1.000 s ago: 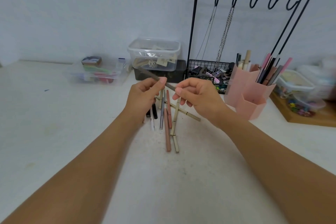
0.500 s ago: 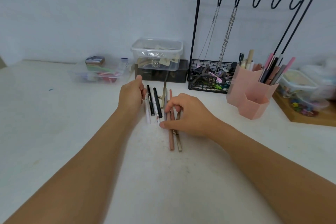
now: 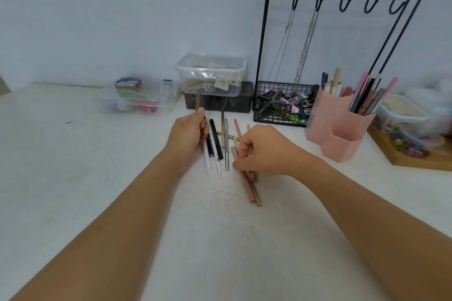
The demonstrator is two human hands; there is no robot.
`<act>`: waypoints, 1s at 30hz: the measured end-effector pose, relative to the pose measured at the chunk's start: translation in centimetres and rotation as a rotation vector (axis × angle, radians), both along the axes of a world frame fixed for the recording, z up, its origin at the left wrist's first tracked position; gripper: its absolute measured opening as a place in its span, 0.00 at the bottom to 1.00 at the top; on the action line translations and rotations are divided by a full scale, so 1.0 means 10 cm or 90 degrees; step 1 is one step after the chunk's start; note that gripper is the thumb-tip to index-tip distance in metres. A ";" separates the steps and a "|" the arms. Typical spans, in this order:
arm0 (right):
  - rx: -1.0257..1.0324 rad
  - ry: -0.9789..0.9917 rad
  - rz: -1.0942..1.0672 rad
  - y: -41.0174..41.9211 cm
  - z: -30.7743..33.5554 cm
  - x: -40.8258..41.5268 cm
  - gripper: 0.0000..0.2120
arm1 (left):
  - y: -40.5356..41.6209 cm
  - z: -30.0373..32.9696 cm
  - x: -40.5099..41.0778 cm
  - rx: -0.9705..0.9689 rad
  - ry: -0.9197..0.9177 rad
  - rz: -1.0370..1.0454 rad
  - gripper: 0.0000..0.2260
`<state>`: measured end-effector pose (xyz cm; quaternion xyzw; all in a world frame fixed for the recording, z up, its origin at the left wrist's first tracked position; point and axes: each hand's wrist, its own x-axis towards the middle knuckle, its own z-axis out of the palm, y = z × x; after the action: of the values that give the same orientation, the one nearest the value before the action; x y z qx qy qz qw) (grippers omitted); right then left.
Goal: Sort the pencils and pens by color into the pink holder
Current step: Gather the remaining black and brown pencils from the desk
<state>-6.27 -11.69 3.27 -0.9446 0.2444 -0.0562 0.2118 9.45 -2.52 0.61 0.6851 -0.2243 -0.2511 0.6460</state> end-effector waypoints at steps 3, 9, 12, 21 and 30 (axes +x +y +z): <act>-0.062 0.042 -0.045 0.11 0.00 0.04 0.13 | 0.00 -0.01 0.00 -0.006 0.003 0.001 0.22; -0.089 0.080 -0.087 0.23 0.03 0.06 0.17 | -0.01 -0.01 -0.02 0.009 -0.032 0.016 0.21; 0.024 0.031 -0.116 0.19 0.06 0.05 0.18 | 0.01 -0.02 -0.04 0.004 -0.077 -0.019 0.19; 0.539 -0.305 -0.050 0.00 0.28 -0.02 0.07 | 0.02 -0.03 -0.13 -0.113 -0.025 -0.148 0.12; 0.533 -0.319 -0.048 -0.06 0.11 -0.03 0.07 | 0.02 0.00 -0.14 -0.181 0.179 -0.249 0.22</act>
<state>-6.59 -12.25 4.34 -0.7263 0.2216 -0.1865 0.6233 8.08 -2.27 0.66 0.4893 -0.2934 -0.4298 0.6999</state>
